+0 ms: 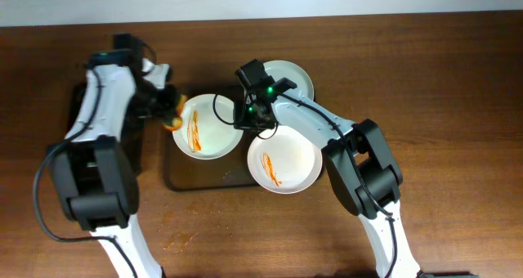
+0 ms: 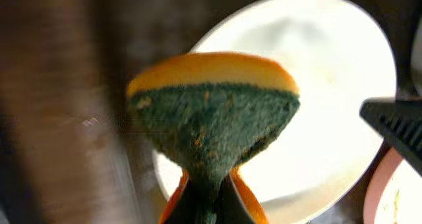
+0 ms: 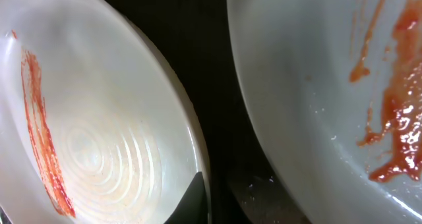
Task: Clean dirty plates on tray and stack at the side
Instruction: 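Grasp the green-orange sponge with the left gripper and lift it, then scrub the left plate with the sponge while right gripper holds the rim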
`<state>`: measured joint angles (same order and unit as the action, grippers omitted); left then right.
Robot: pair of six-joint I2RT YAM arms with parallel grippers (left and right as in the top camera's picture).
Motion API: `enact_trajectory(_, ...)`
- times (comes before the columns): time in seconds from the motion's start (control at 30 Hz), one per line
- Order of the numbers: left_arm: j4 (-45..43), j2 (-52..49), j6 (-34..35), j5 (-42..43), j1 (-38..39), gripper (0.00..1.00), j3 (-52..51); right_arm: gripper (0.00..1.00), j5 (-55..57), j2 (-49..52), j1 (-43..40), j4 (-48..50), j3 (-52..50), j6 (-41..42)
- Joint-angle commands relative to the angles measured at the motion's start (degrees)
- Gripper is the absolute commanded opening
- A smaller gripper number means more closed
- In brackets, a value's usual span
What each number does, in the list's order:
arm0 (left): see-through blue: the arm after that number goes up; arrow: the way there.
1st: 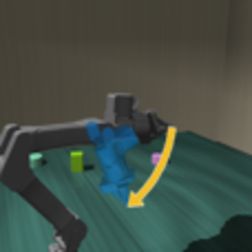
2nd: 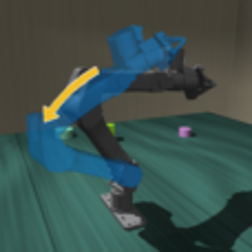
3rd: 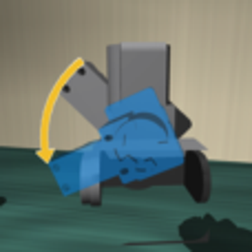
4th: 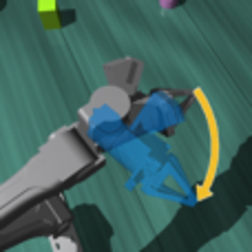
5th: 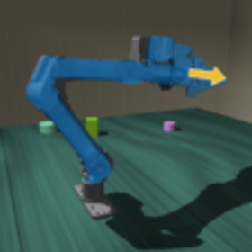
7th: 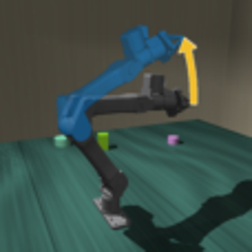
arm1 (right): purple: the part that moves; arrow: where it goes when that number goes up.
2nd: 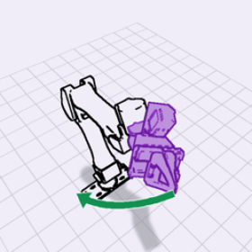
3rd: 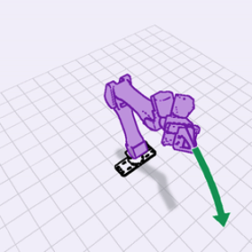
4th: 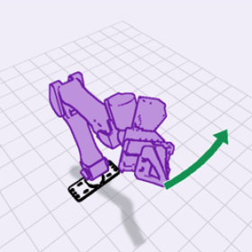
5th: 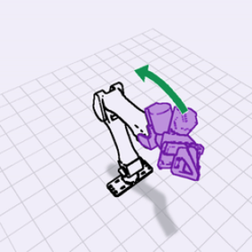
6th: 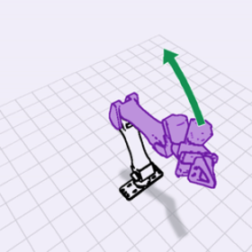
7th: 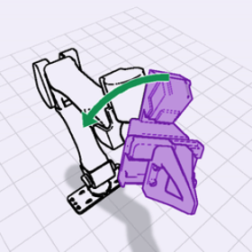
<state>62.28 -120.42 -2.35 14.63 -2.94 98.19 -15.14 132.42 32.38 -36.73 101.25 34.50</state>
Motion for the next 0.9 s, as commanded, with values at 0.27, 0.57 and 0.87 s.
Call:
enact_trajectory(0.27,-17.7,1.5,10.4,-5.6,9.8,0.0,-18.6,0.04,-0.4,1.0,-0.2,0.8,0.8,0.0)
enact_trajectory(0.57,-6.2,1.5,-1.1,3.1,11.8,0.01,-18.6,0.04,-1.0,1.0,-0.2,1.2,0.8,0.0)
enact_trajectory(0.87,-27.5,1.1,27.2,-35.0,11.8,0.0,-18.6,0.04,-0.9,1.0,-0.2,1.0,0.8,0.0)
